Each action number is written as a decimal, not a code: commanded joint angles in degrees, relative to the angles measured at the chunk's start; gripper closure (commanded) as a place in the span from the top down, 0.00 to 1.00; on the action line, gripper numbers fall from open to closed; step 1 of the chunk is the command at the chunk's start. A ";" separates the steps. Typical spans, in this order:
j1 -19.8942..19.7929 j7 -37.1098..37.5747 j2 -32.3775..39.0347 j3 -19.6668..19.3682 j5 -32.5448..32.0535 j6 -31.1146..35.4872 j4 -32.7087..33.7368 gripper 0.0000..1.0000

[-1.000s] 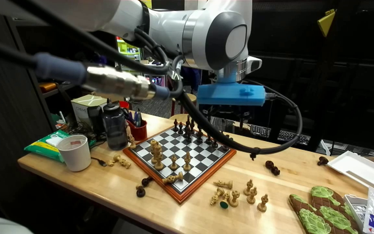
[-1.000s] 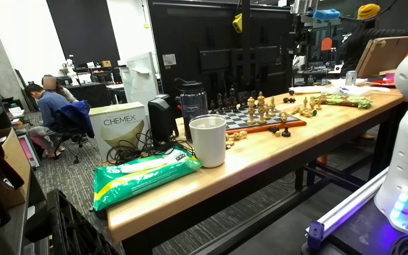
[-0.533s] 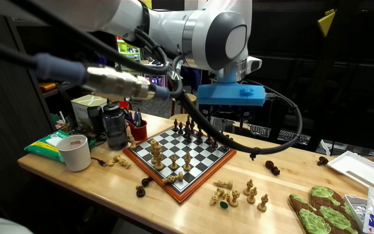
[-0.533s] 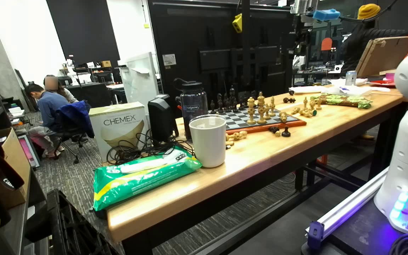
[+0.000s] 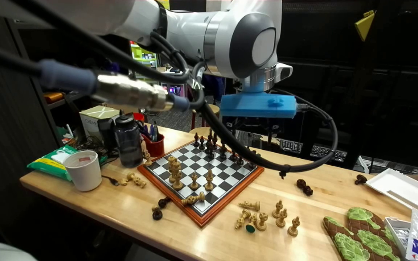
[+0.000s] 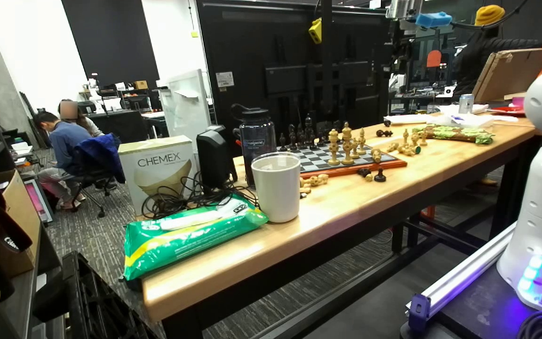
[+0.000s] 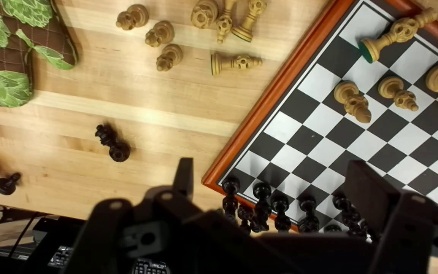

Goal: Put the dark brown chess piece on the board

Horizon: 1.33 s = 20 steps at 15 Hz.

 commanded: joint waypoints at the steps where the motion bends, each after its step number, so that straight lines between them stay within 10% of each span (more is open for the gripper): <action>1: -0.78 -0.26 0.10 0.69 0.36 -0.07 0.08 1.00; 20: 0.52 -5.45 15.73 3.40 1.78 3.05 13.25 1.00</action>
